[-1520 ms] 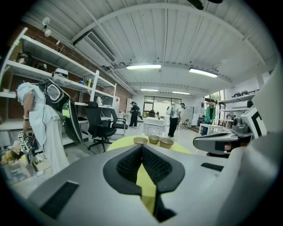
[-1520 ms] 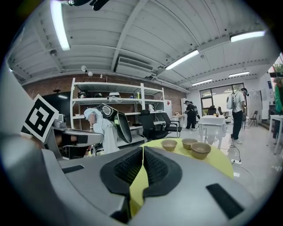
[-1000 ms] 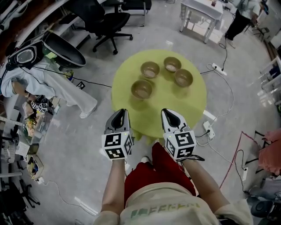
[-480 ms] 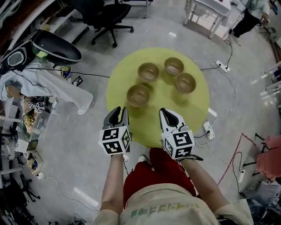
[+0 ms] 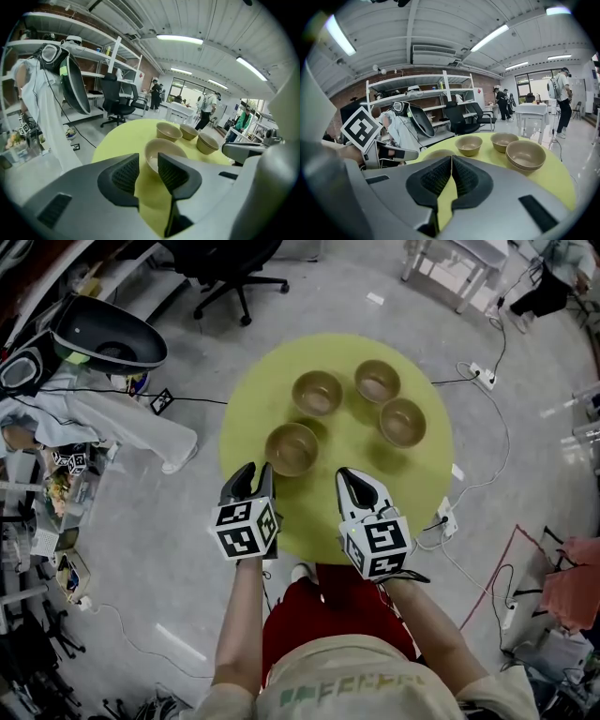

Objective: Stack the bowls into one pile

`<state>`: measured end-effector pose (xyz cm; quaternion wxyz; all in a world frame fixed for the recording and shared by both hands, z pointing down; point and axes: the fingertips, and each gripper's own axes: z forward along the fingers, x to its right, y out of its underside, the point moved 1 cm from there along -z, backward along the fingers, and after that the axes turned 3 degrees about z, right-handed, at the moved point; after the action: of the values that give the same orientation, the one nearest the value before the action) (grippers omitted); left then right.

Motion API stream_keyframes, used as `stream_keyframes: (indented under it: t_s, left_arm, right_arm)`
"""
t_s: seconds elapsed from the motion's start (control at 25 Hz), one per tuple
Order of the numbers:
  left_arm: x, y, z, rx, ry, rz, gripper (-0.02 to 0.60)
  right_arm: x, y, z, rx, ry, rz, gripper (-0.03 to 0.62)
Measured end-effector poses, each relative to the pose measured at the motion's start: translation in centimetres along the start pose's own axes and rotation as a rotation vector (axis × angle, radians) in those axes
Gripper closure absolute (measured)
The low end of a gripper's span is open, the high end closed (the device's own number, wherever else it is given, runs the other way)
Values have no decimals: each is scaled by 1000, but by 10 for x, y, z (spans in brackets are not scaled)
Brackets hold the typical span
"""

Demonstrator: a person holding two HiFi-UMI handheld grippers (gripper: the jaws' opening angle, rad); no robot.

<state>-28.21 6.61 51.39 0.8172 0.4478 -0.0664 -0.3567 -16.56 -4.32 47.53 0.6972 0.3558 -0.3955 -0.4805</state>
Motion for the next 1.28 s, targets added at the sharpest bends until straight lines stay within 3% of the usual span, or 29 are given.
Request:
stream_keyframes:
  t_s: [0.24, 1.12, 1.28]
  left_arm:
    - [-3, 6, 26, -50, -14, -64, 465]
    - [-1, 16, 70, -154, -53, -130, 469]
    - [1, 17, 69, -145, -80, -123, 517]
  right_arm:
    - [14, 5, 17, -31, -14, 5, 557]
    - [36, 18, 37, -96, -30, 38, 557]
    - [39, 22, 33, -98, -26, 41, 557]
